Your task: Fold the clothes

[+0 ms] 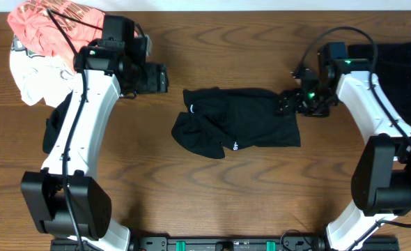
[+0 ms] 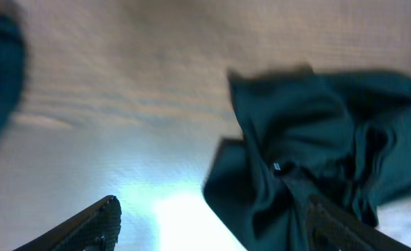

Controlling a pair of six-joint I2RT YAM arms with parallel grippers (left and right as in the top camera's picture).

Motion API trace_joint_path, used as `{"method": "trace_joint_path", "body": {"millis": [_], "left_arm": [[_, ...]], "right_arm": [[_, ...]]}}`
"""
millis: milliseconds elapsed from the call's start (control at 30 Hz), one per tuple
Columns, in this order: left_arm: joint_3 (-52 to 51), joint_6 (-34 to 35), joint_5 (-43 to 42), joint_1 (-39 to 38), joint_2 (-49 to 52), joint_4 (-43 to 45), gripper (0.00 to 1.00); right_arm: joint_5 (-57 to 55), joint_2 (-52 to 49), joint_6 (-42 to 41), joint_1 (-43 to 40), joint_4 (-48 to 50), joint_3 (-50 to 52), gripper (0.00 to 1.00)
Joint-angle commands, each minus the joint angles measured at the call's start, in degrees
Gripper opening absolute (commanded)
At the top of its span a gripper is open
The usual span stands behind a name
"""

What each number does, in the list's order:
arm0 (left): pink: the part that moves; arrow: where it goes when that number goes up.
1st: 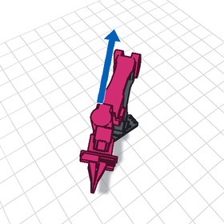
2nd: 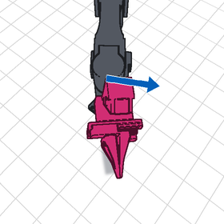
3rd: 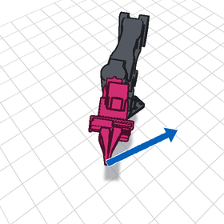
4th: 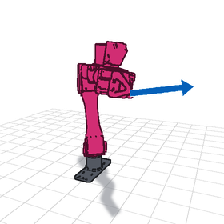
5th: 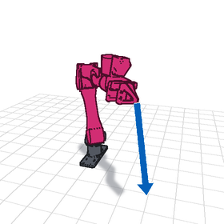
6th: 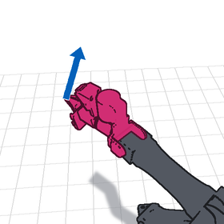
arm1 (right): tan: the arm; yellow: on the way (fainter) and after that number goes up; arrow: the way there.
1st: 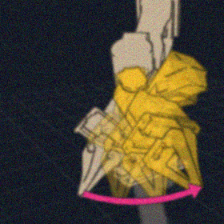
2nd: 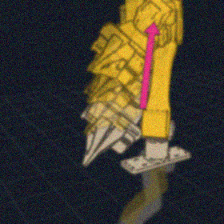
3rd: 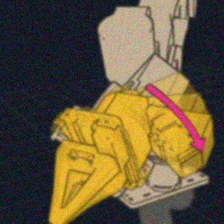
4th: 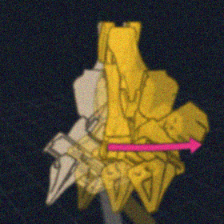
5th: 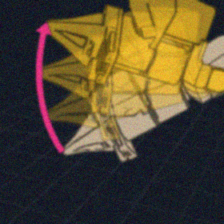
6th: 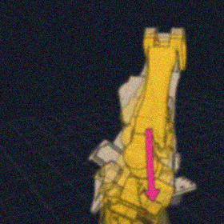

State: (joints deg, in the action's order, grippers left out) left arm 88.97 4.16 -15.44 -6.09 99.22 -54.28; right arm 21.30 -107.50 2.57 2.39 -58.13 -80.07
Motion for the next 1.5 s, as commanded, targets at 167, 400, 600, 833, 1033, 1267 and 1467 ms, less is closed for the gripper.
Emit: {"method": "trace_joint_path", "body": {"millis": [167,400,600,833,1033,1267,1467], "left_arm": [[-8.5,-2.6,-16.2,0.3,0.8,-0.9,0.84],[-15.1,-4.6,-22.6,0.3,0.8,-0.7,0.84],[-22.1,-4.5,-24.6,0.3,0.8,2.4,0.83],[-29.2,1.4,-26.1,0.3,0.8,16.4,0.81],[-30.5,2.6,-26.1,0.2,0.8,22.2,0.64],[-30.5,3.7,-26.1,-1.6,0.8,24.5,0.62],[-30.5,3.7,-24.9,-4.3,0.8,24.6,0.60]], "right_arm": [[2.1,1.7,0.9,2.6,0.1,0.2,0.92],[2.1,1.7,0.9,2.6,0.3,0.2,0.92],[2.1,1.7,0.9,2.6,0.4,0.2,0.92],[2.1,1.7,0.9,2.6,0.7,0.2,0.92],[2.1,1.7,0.9,2.6,0.7,0.2,0.92],[2.0,1.7,0.9,2.6,0.7,0.2,0.92],[2.0,1.7,0.9,2.6,0.6,0.2,0.92]]}}
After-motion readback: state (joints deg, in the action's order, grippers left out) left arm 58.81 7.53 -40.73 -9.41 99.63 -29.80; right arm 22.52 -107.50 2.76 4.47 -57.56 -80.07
